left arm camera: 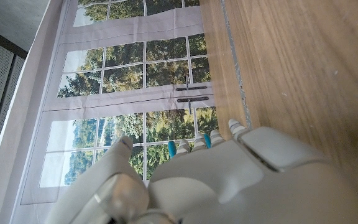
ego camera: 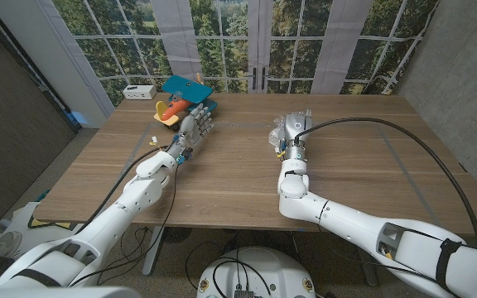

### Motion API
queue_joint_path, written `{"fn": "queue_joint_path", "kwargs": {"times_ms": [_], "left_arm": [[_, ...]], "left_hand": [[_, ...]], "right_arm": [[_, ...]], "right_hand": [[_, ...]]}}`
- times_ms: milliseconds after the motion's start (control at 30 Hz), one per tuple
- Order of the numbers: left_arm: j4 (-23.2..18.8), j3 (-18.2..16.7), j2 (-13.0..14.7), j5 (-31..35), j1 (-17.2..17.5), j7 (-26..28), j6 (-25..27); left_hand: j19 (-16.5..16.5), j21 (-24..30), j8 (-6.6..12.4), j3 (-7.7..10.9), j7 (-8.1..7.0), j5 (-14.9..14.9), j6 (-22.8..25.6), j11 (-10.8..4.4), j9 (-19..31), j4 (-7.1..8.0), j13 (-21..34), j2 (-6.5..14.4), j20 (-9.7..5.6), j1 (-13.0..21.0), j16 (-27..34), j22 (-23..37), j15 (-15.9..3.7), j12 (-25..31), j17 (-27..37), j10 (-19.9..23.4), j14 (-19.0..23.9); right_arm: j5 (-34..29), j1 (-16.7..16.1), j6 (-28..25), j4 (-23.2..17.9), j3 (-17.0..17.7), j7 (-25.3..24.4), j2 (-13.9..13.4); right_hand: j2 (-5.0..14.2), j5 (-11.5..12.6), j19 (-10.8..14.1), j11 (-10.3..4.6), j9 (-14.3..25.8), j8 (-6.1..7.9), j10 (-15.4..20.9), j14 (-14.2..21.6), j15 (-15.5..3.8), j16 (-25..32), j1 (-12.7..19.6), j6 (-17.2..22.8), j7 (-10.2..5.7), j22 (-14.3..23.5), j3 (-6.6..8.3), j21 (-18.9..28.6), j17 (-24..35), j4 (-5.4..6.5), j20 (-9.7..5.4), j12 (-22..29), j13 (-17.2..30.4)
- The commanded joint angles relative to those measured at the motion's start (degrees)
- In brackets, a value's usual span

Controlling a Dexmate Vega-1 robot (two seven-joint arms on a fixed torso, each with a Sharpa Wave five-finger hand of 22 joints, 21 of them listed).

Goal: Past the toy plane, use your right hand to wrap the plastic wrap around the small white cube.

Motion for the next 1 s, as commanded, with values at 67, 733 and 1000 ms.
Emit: {"fn": "queue_joint_path", "kwargs": {"times_ms": [67,733,1000], "left_arm": [[-0.23,0.02,0.1,0.08,-0.05,-0.3,-0.25],[-2.25,-0.12,0.75,0.12,1.19,0.83,-0.02],[-2.37,-0.14,0.76,0.01,1.34,1.01,0.07]], "left_hand": [[-0.61,0.26,0.14,0.24,-0.32,-0.05,-8.1,-0.08,0.16,-0.52,0.23,-0.08,0.27,0.82,0.11,0.16,0.56,-0.02,0.08,-11.76,-10.03],[-0.7,0.22,0.08,0.26,-0.45,-0.17,-8.37,-0.05,0.16,-0.97,0.23,-0.37,0.3,1.16,0.09,0.15,0.63,-0.03,0.07,-11.86,-10.03],[-0.66,0.24,0.13,0.29,-0.39,-0.2,-8.31,-0.01,0.16,-1.14,0.23,-0.41,0.33,1.29,0.1,0.14,0.65,-0.02,0.07,-11.87,-9.99]], "right_arm": [[-1.97,3.0,-9.28,-2.5,-7.48,11.09,-2.76],[-2.32,-0.49,2.84,-7.56,-3.11,0.81,-6.14],[-1.04,-3.71,12.43,-12.3,2.01,0.37,-8.91]], "right_hand": [[-3.14,0.72,-1.82,0.73,2.87,-1.68,-8.05,-3.98,-4.7,-2.39,-0.51,-11.55,-1.26,0.14,-0.2,-0.74,0.66,-0.69,1.08,-3.25,0.88],[-4.15,3.42,3.78,1.4,-1.36,-15.12,-24.88,-9.35,-5.21,-4.96,0.04,-44.48,-3.58,-0.12,0.49,0.79,1.57,-1.05,-1.73,-4.89,0.93],[4.56,2.58,7.76,0.5,-1.77,-11.82,-18.24,-6.75,-7.61,-3.77,4.19,-32.91,-5.78,-0.24,3.93,2.28,1.59,-0.2,-4.52,-3.13,0.09]]}}
